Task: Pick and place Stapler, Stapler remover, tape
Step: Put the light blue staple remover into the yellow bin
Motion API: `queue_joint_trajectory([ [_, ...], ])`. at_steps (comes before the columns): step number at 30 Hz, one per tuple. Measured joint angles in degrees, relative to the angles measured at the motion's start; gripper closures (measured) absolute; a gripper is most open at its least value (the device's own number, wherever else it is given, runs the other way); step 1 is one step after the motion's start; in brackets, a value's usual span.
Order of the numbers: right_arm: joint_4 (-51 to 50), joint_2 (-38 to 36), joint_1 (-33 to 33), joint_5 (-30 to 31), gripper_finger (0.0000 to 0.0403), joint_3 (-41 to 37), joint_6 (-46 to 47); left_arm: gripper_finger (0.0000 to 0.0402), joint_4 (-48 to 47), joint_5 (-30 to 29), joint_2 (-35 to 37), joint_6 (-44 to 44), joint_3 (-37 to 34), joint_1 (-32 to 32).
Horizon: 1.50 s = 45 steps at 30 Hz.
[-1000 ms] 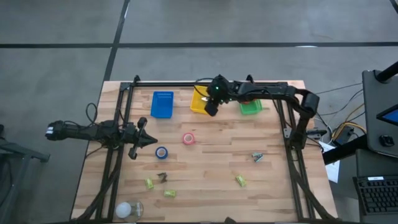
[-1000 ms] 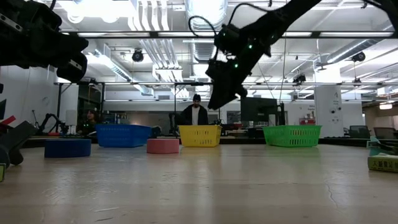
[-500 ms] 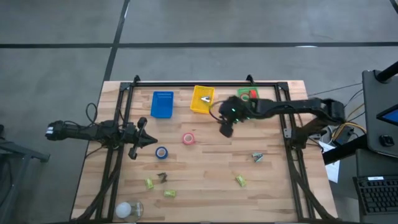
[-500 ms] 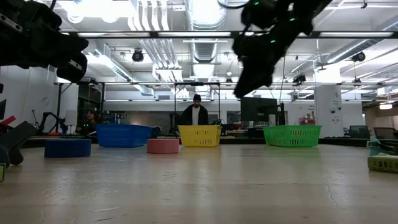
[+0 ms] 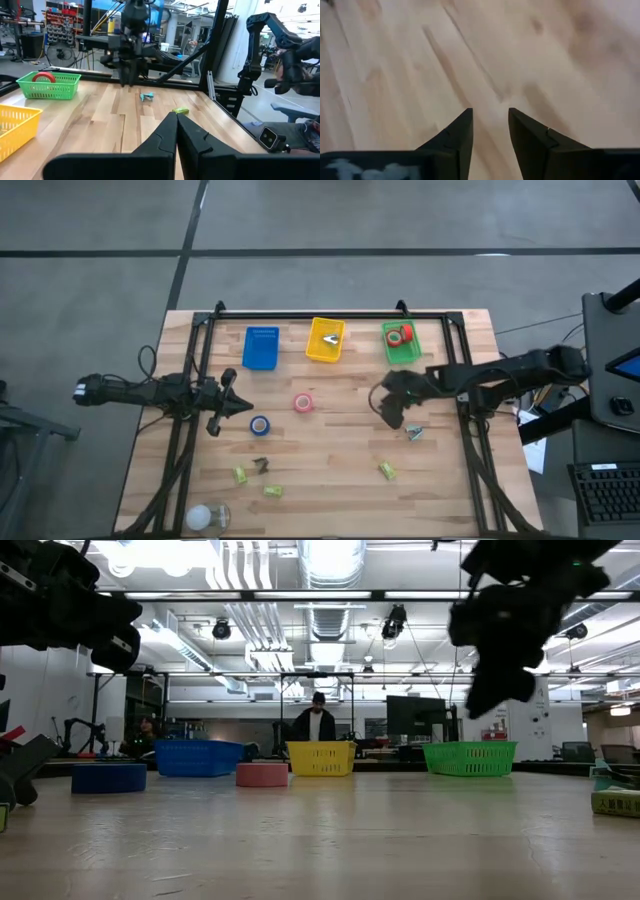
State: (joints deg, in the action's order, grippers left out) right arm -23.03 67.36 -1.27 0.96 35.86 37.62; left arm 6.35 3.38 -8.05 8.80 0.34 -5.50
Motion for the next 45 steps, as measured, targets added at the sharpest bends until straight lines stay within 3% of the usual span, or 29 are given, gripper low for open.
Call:
queue_joint_trajectory([
  [9,-7.09,-5.92,-5.79,-0.57,0.0309,-3.99,16.36,0.0392,-0.03,0.0,0.0,0.0,0.0,0.0],
  [16,-12.57,-7.55,-8.94,-1.56,0.0323,-4.18,19.16,0.0392,-0.02,0.0,-0.02,0.0,0.0,-0.01],
  [22,-13.53,-7.75,-14.88,-3.75,0.032,-4.19,13.06,0.0392,0.0,-0.02,-0.02,0.0,0.0,0.0],
  [32,-15.27,-7.32,-24.13,-3.97,0.0272,-3.91,1.52,0.0392,-0.01,0.0,-0.02,0.0,0.0,0.0],
  [40,-16.04,-7.27,-24.98,-0.68,0.0256,-4.05,2.65,0.0392,-0.02,-0.02,-0.02,0.0,0.0,0.0],
  [45,-16.17,-5.73,-24.97,-0.66,0.0267,-4.16,12.16,0.0392,0.0,-0.01,-0.02,0.0,0.0,0.0],
])
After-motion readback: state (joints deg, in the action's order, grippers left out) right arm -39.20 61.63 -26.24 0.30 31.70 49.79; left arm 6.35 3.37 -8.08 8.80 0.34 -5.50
